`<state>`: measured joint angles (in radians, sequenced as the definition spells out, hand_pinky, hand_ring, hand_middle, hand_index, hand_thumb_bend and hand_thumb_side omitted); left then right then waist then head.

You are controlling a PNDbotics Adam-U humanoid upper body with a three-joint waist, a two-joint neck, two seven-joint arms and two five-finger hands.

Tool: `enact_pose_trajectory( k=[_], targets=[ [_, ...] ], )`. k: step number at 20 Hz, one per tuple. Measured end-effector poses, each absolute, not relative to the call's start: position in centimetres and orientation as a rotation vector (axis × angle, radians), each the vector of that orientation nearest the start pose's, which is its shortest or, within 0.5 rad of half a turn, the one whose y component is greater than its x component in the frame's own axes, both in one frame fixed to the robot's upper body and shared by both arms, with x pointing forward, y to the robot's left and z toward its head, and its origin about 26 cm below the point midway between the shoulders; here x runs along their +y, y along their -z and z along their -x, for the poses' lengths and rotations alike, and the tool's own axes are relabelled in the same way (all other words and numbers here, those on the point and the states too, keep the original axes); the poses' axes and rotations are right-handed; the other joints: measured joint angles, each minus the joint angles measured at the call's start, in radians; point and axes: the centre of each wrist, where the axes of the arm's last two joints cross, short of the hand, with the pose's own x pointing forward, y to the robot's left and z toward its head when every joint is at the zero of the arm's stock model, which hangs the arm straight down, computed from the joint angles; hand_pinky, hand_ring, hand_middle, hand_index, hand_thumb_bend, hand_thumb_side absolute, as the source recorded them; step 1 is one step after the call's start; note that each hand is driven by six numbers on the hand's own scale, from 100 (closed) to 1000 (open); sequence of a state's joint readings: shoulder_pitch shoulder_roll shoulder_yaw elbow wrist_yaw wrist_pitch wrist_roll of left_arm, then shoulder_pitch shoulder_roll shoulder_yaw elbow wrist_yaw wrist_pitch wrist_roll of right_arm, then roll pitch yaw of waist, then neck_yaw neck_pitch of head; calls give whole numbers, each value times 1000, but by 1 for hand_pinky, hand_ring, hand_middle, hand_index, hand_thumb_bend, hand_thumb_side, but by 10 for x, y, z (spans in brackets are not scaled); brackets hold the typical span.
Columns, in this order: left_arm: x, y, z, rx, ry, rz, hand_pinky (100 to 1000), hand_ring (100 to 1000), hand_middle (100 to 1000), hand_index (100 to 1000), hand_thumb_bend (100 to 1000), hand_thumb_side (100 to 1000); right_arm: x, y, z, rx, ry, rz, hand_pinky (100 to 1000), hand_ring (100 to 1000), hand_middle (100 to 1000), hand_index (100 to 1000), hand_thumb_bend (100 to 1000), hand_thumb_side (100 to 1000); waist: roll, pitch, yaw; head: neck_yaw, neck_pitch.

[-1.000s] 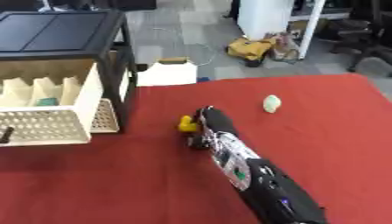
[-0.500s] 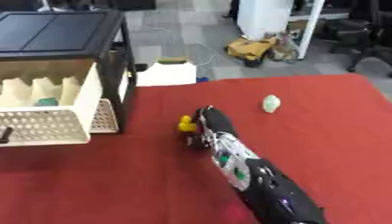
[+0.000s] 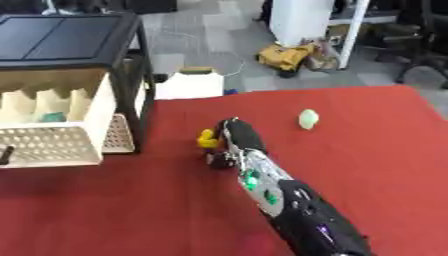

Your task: Pick up objects from table and place into drawer.

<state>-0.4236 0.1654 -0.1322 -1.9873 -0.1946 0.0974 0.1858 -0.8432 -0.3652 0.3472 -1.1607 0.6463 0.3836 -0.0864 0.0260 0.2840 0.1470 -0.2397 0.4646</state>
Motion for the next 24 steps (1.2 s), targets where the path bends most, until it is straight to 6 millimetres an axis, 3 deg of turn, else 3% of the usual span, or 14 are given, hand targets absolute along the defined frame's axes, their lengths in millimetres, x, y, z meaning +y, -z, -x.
enact_pose_trajectory(
  k=[8, 17, 19, 24],
  targets=[
    [188, -214, -306, -2325, 236, -217, 418, 530, 589, 816, 100, 1000, -186, -181, -442, -1622, -876, 1022, 594, 631, 291, 393, 232, 199, -1, -7, 1, -1, 0],
    [188, -214, -306, -2323, 235, -214, 418, 530, 589, 816, 100, 1000, -172, -206, -432, -1739, -843, 1029, 591, 628, 287, 384, 247, 239, -4, -19, 3, -4, 0],
    [188, -214, -306, -2323, 234, -213, 418, 531, 589, 817, 100, 1000, -171, -208, -431, -1748, -840, 1030, 584, 623, 286, 377, 254, 285, -4, -21, 4, -4, 0],
    [189, -212, -306, -2311, 227, -211, 419, 531, 590, 818, 100, 1000, -151, -236, -425, -1882, -823, 1023, 578, 618, 288, 374, 248, 315, -13, -51, 4, -5, 8]
  ],
)
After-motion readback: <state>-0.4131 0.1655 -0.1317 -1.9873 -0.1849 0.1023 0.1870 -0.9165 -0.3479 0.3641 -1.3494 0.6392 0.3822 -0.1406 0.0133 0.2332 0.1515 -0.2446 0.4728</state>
